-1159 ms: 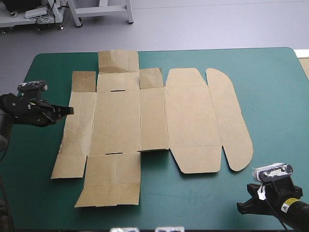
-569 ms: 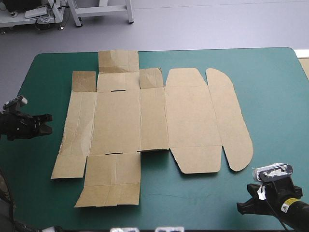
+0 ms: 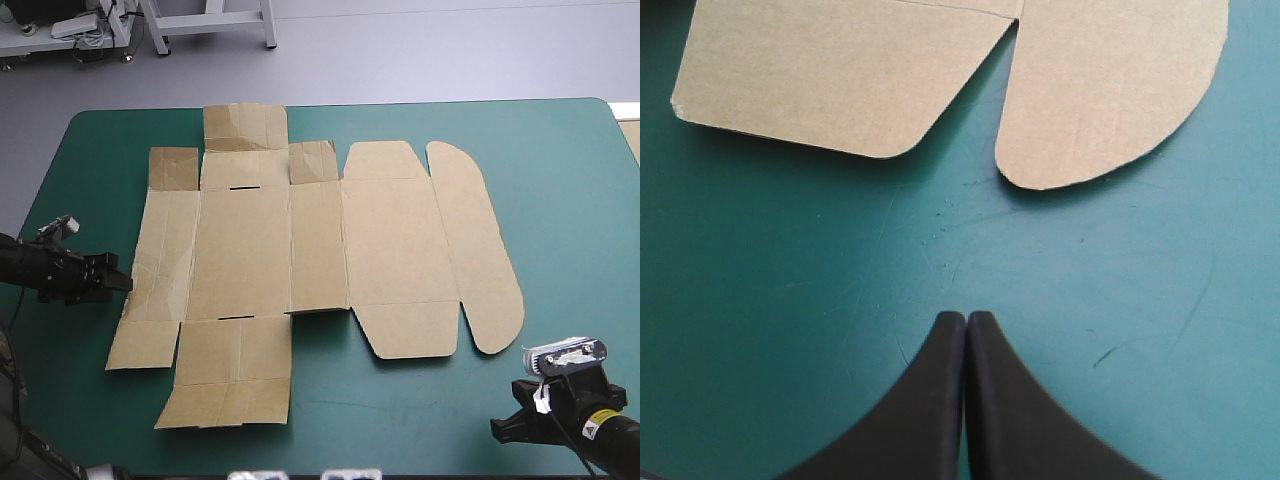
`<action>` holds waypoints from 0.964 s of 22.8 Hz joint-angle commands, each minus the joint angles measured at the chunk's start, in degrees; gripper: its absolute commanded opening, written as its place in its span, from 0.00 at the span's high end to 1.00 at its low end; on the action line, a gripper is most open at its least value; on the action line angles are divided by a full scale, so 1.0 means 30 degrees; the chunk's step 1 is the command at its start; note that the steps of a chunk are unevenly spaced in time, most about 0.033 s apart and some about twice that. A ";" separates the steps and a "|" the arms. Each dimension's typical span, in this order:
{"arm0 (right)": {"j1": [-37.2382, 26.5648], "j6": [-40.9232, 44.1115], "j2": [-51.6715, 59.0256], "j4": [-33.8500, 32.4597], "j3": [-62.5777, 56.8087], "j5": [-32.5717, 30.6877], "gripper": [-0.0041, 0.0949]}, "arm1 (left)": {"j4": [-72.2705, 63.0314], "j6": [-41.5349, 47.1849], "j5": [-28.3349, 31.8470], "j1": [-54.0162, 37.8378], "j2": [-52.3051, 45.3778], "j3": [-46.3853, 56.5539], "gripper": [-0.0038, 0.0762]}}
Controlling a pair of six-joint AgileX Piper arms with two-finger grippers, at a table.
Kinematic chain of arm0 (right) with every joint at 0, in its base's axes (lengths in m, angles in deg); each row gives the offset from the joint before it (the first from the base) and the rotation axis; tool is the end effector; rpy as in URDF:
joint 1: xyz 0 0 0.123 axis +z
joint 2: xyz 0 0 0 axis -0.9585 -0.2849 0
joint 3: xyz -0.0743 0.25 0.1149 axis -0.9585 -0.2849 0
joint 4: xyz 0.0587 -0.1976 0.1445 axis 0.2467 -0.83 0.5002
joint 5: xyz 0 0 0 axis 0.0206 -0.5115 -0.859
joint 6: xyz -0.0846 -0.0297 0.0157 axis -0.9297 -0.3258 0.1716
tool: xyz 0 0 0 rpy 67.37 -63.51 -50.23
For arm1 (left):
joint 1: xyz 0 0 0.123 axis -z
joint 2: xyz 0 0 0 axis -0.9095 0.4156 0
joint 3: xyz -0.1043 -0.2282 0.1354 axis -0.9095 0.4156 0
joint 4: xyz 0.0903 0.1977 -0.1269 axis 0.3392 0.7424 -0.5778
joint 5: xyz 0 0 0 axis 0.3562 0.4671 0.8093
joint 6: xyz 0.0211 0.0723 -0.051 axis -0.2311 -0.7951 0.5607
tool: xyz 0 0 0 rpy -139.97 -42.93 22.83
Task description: Fold the box
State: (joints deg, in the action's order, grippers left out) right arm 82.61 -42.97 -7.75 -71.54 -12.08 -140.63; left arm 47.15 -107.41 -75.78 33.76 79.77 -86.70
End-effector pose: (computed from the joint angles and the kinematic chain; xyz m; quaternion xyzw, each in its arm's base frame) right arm 0.0577 0.0245 0.2721 -0.1120 0.9217 0.1028 0.3569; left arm 0.2945 0.1241 0.2178 -0.0593 0.9575 -0.2588 0.1128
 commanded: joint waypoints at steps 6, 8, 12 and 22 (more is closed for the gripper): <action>0.0015 -0.0185 -0.0148 0.0090 0.0486 0.0847 0.97 | -0.3062 -0.0163 -0.1318 0.0231 0.0803 -0.0546 0.36; 0.0015 -0.0185 -0.0148 0.0090 0.0486 0.0847 0.97 | -0.3444 -0.0166 -0.1767 0.0500 0.1468 -0.0546 0.36; 0.0015 -0.0185 -0.0148 0.0090 0.0486 0.0847 0.97 | -0.3577 0.0066 -0.1805 0.2264 0.2646 -0.0510 0.36; 0.0015 -0.0185 -0.0148 0.0090 0.0486 0.0847 0.97 | -0.3913 -0.0048 -0.1474 0.3855 0.3265 -0.0549 0.65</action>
State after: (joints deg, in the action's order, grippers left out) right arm 82.61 -42.97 -7.75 -71.54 -12.08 -140.63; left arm 32.62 -107.43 -77.93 43.83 89.69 -88.56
